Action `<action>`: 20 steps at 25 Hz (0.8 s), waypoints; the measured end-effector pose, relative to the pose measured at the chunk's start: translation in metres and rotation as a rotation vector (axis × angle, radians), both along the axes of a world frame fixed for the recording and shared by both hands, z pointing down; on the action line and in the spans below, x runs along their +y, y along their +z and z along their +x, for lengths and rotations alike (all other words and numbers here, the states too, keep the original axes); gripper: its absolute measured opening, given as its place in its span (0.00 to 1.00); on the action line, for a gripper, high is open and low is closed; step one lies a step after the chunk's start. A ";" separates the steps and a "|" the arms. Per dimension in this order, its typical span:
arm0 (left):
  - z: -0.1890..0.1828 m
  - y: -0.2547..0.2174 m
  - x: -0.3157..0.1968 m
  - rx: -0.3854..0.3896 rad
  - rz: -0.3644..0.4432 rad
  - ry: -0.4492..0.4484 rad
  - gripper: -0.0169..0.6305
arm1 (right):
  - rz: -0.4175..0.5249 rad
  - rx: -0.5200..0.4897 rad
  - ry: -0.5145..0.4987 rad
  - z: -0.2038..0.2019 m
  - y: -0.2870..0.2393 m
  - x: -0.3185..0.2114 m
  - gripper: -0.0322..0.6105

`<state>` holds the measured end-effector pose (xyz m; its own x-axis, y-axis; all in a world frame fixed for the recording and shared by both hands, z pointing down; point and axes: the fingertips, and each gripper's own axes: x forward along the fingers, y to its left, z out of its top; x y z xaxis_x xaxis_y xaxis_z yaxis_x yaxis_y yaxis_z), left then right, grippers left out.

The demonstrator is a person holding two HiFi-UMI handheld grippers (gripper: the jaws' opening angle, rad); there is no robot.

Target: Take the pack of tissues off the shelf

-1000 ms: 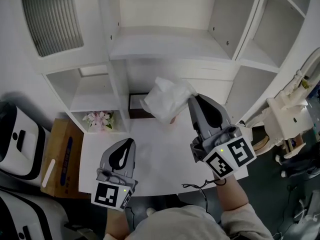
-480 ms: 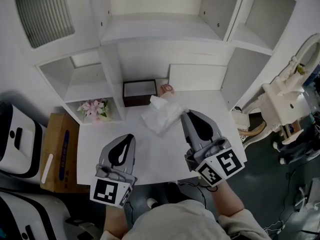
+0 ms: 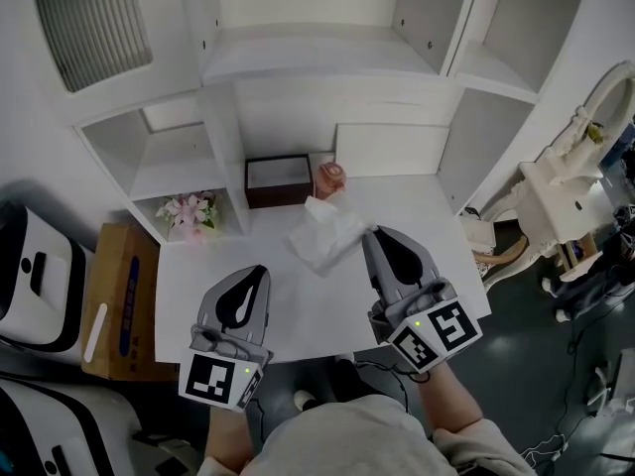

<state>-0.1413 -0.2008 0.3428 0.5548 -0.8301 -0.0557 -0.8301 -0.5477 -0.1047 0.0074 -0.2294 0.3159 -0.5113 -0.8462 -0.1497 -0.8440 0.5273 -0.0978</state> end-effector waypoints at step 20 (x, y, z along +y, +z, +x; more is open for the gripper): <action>0.002 -0.006 -0.008 0.013 0.009 0.001 0.03 | -0.019 0.000 -0.019 -0.002 0.004 -0.002 0.05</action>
